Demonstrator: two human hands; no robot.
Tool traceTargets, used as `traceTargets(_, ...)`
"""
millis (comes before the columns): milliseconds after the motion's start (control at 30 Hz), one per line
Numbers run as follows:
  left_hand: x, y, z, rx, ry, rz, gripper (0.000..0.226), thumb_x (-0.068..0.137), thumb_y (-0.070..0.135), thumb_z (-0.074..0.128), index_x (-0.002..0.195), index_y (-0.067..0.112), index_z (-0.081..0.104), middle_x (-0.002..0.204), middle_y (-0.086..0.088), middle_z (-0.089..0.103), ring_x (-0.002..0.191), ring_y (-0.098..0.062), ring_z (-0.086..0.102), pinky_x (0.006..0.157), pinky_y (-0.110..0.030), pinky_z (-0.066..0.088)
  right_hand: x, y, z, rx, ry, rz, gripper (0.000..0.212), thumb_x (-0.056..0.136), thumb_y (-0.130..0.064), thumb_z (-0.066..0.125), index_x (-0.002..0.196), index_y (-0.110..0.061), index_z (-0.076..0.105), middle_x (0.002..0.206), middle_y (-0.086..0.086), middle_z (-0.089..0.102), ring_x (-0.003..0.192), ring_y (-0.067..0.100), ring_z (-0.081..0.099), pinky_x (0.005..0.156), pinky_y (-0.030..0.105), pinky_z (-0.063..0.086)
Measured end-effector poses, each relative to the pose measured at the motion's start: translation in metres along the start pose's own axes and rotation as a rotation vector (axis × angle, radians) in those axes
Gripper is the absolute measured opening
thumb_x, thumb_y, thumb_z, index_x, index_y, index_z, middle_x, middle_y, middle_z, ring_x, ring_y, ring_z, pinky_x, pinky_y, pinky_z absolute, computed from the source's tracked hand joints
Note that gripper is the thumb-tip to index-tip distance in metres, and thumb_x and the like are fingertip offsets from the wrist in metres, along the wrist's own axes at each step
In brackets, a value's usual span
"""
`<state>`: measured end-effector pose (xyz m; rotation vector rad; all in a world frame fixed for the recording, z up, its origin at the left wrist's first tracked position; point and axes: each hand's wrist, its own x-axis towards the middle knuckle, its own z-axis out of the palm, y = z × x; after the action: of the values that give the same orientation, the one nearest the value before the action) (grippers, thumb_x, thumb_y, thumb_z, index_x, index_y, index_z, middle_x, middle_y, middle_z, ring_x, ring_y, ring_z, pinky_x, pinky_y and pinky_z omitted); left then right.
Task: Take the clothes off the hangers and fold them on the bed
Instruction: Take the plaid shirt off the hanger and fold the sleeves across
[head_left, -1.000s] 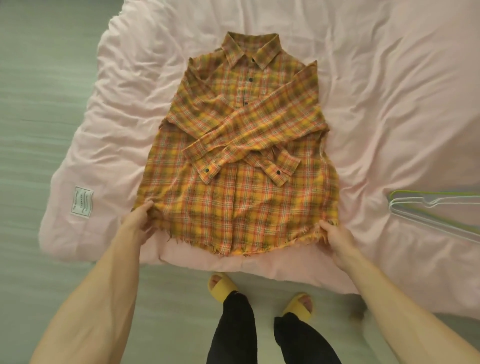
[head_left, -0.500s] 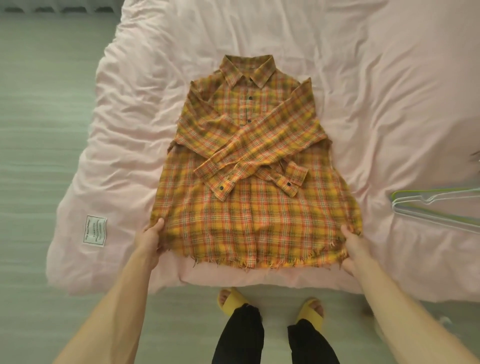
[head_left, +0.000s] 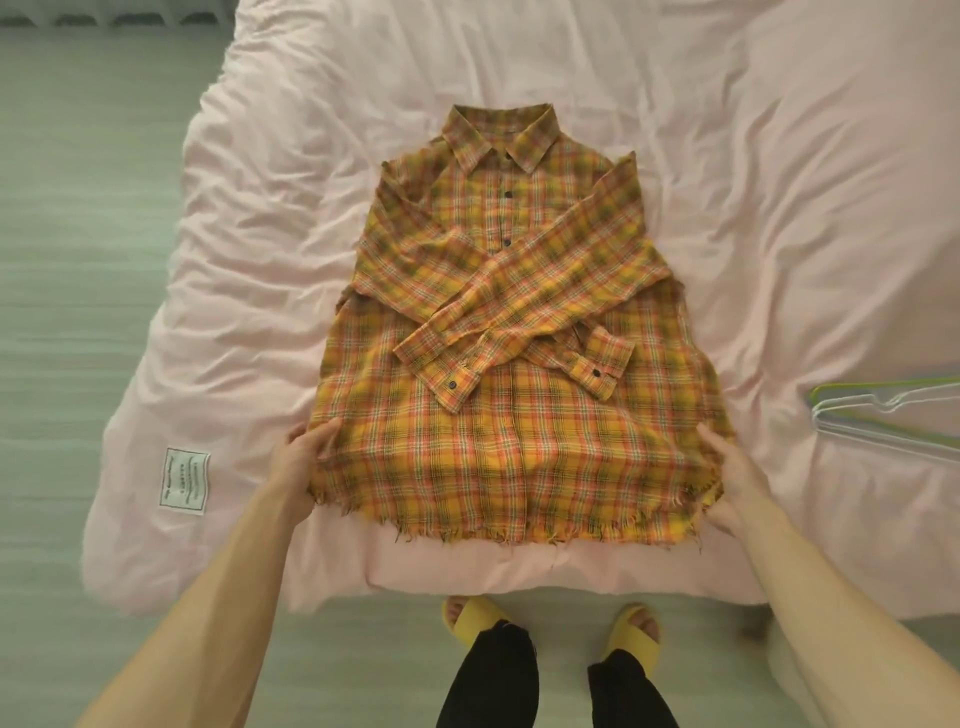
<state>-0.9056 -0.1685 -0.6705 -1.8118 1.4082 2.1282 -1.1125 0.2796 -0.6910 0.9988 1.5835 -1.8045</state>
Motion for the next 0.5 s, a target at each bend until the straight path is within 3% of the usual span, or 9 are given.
traceTargets(67, 0.012, 0.008, 0.002, 0.060, 0.014, 0.037, 0.057, 0.079, 0.033, 0.082, 0.130, 0.019, 0.061, 0.118, -0.008, 0.072, 0.105, -0.029, 0.070, 0.090, -0.052, 0.057, 0.007, -0.011, 0.004, -0.010, -0.007, 0.001, 0.041, 0.088, -0.025, 0.072, 0.129, -0.025, 0.063, 0.119, 0.009, 0.072, 0.107, 0.034, 0.069, 0.082, 0.051, 0.058)
traceTargets(133, 0.021, 0.015, 0.011, 0.105, -0.014, 0.058, 0.042, 0.085, 0.030, 0.077, 0.125, 0.019, 0.067, 0.113, -0.006, 0.074, 0.104, -0.028, 0.071, 0.091, -0.048, 0.056, 0.016, -0.020, 0.008, -0.031, -0.028, 0.021, 0.035, 0.091, -0.024, 0.069, 0.126, -0.021, 0.065, 0.116, 0.010, 0.072, 0.106, 0.033, 0.069, 0.081, 0.048, 0.057)
traceTargets(333, 0.025, 0.015, 0.027, 0.144, 0.046, 0.047, 0.025, 0.098, 0.025, 0.063, 0.117, 0.009, 0.066, 0.108, -0.007, 0.073, 0.099, -0.024, 0.069, 0.081, -0.040, 0.055, 0.031, -0.022, 0.009, -0.123, 0.096, 0.017, 0.040, 0.090, -0.024, 0.072, 0.126, -0.009, 0.064, 0.111, 0.011, 0.073, 0.101, 0.033, 0.070, 0.089, 0.052, 0.056)
traceTargets(500, 0.008, 0.015, 0.018, 0.295, 0.170, 0.160, 0.022, 0.099, 0.021, 0.063, 0.115, 0.006, 0.065, 0.113, -0.014, 0.068, 0.101, -0.030, 0.065, 0.094, -0.046, 0.053, 0.018, -0.023, 0.004, -0.183, 0.219, -0.123, 0.041, 0.092, -0.020, 0.070, 0.131, -0.009, 0.061, 0.117, 0.007, 0.069, 0.103, 0.029, 0.067, 0.092, 0.044, 0.055)
